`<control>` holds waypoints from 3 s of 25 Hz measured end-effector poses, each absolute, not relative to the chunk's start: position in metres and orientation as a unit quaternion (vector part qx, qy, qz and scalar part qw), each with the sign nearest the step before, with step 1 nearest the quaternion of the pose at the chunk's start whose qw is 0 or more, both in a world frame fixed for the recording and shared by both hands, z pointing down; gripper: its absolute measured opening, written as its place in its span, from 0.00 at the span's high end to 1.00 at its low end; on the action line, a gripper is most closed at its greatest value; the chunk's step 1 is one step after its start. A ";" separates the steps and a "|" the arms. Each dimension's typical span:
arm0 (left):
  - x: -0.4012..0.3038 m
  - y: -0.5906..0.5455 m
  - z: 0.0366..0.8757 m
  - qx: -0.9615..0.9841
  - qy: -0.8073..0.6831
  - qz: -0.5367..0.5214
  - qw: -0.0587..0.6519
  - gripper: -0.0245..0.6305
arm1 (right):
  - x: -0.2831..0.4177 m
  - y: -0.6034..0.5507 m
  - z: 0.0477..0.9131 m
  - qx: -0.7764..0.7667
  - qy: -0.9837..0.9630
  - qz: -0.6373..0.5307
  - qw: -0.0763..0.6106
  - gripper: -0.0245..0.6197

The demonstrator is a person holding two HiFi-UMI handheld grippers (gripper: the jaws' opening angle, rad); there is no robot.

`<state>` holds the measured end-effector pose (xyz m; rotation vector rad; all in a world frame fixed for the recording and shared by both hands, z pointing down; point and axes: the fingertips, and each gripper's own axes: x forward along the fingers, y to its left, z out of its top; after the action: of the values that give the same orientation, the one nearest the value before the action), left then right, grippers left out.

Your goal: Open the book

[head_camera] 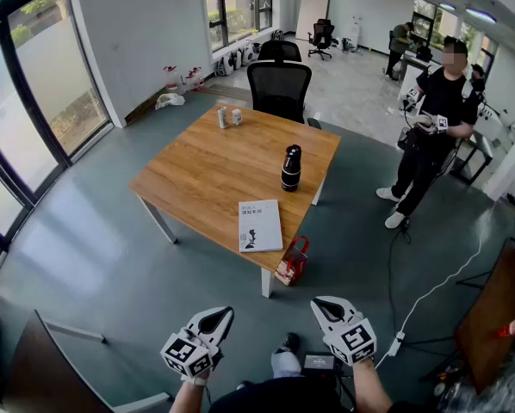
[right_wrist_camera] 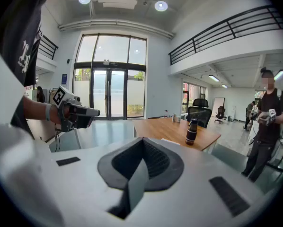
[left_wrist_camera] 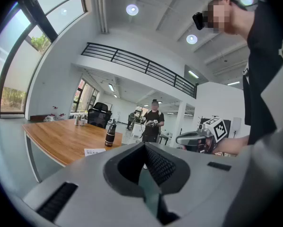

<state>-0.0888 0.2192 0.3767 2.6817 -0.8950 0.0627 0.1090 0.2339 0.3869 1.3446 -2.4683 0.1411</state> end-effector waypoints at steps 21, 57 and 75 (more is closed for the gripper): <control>0.014 0.114 0.370 0.931 -0.339 0.026 0.132 0.95 | 0.227 0.123 0.390 0.459 -0.875 0.048 0.148 0.98; -0.080 -0.058 0.420 0.936 -0.293 0.039 0.189 0.95 | 0.131 -0.035 0.403 0.477 -0.851 0.080 0.203 0.98; -0.101 -0.127 0.461 0.953 -0.204 0.054 0.219 0.95 | 0.091 -0.082 0.421 0.482 -0.831 0.147 0.236 0.98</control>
<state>-0.1013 -0.1266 0.4605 2.6358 -0.5646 0.1480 0.0910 -0.0821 0.4209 1.3212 -2.2784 0.4044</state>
